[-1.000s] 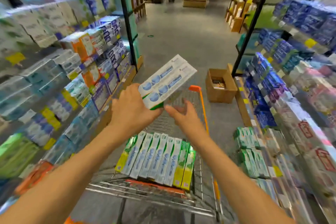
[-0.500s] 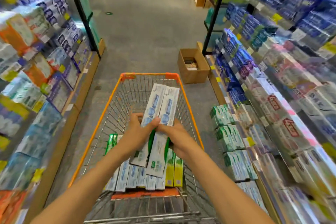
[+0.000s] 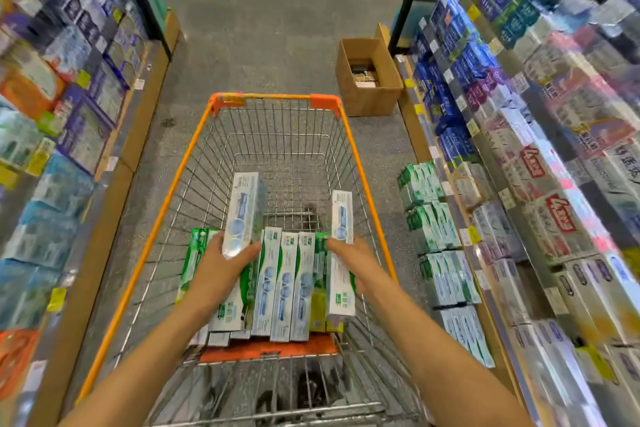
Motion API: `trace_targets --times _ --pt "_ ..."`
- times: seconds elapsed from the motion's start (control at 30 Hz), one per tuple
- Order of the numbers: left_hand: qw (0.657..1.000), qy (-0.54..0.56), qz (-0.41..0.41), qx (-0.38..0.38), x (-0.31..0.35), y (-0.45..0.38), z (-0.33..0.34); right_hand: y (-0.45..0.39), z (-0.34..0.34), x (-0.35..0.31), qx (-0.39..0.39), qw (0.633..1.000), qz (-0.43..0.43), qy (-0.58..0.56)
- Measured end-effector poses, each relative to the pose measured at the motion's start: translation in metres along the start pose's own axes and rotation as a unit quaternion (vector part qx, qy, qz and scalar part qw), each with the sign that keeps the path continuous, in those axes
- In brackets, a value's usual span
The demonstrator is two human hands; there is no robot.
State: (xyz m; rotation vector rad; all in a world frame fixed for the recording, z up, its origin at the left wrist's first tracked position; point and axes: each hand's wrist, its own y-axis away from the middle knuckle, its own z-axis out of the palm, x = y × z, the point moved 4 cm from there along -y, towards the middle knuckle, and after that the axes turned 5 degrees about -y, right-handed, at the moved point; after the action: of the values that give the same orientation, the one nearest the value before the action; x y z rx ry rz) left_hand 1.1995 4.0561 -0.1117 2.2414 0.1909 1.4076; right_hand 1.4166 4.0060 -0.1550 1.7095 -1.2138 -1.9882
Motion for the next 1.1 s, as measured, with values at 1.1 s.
trace_targets --times 1.1 --pt "0.996 -0.028 -0.082 0.034 -0.074 -0.013 0.010 -0.056 0.030 0.068 -0.163 0.328 -0.323 0.873"
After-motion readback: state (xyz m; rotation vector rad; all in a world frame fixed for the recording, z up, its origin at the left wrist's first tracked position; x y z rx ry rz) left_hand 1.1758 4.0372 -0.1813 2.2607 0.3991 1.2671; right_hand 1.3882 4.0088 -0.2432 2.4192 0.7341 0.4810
